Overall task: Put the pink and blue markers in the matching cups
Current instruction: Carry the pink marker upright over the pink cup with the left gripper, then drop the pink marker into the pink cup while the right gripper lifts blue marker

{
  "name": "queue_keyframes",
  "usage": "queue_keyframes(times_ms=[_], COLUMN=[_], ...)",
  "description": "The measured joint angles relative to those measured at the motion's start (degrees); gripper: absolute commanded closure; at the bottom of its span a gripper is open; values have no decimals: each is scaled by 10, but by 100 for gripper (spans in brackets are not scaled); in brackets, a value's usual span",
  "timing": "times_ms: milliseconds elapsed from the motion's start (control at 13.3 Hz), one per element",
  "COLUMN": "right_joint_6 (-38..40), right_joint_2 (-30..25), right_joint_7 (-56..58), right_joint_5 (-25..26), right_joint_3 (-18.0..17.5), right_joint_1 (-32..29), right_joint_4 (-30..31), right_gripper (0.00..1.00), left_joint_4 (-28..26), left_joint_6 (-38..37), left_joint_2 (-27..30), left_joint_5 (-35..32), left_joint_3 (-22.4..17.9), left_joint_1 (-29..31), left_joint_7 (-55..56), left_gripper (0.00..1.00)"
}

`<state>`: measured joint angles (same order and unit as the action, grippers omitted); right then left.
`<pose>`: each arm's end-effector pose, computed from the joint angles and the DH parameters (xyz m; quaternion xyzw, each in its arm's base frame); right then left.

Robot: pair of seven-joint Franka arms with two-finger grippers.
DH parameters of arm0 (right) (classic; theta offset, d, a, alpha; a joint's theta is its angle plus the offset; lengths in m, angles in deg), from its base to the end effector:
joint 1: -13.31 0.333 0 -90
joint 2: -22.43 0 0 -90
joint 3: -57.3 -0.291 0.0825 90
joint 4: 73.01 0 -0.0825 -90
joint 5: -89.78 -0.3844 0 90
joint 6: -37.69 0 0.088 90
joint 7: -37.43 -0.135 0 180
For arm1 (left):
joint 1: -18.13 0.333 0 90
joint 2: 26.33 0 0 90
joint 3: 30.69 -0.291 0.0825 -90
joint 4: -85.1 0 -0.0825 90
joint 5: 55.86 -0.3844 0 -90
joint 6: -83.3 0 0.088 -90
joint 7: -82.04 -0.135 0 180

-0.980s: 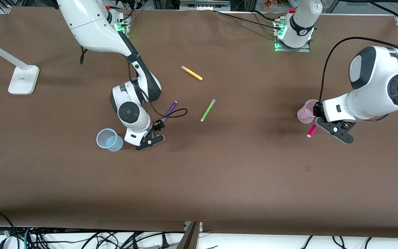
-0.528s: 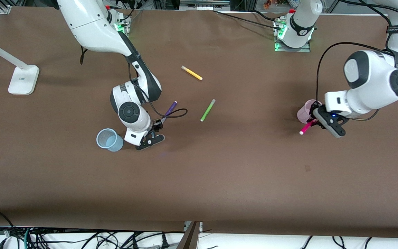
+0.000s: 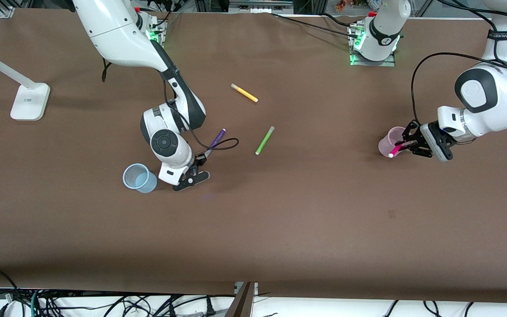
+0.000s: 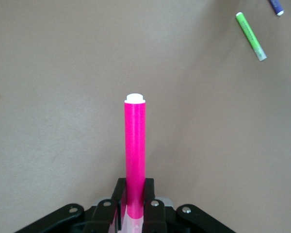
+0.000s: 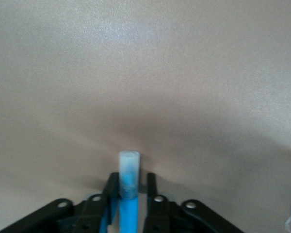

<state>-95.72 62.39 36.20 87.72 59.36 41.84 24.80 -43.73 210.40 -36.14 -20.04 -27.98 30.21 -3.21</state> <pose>0.5783 0.2904 0.1328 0.9771 0.2095 -0.0368 0.0082 0.5122 0.0517 0.2290 0.8744 -0.4165 0.1032 0.2262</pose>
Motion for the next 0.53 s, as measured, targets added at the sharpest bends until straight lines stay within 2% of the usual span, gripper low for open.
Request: queue_keyframes(times_ms=[528], right_joint_6=[-8], right_joint_2=[-24], right_joint_7=[0], right_joint_5=[0], right_joint_3=[4], right_joint_1=[0], right_joint_4=[-15], right_gripper=[99], left_joint_4=[-19], left_joint_6=[-2], left_joint_2=[0], left_joint_5=[23], left_joint_3=[1], left_joint_1=[32], left_joint_7=[-58], left_gripper=[100])
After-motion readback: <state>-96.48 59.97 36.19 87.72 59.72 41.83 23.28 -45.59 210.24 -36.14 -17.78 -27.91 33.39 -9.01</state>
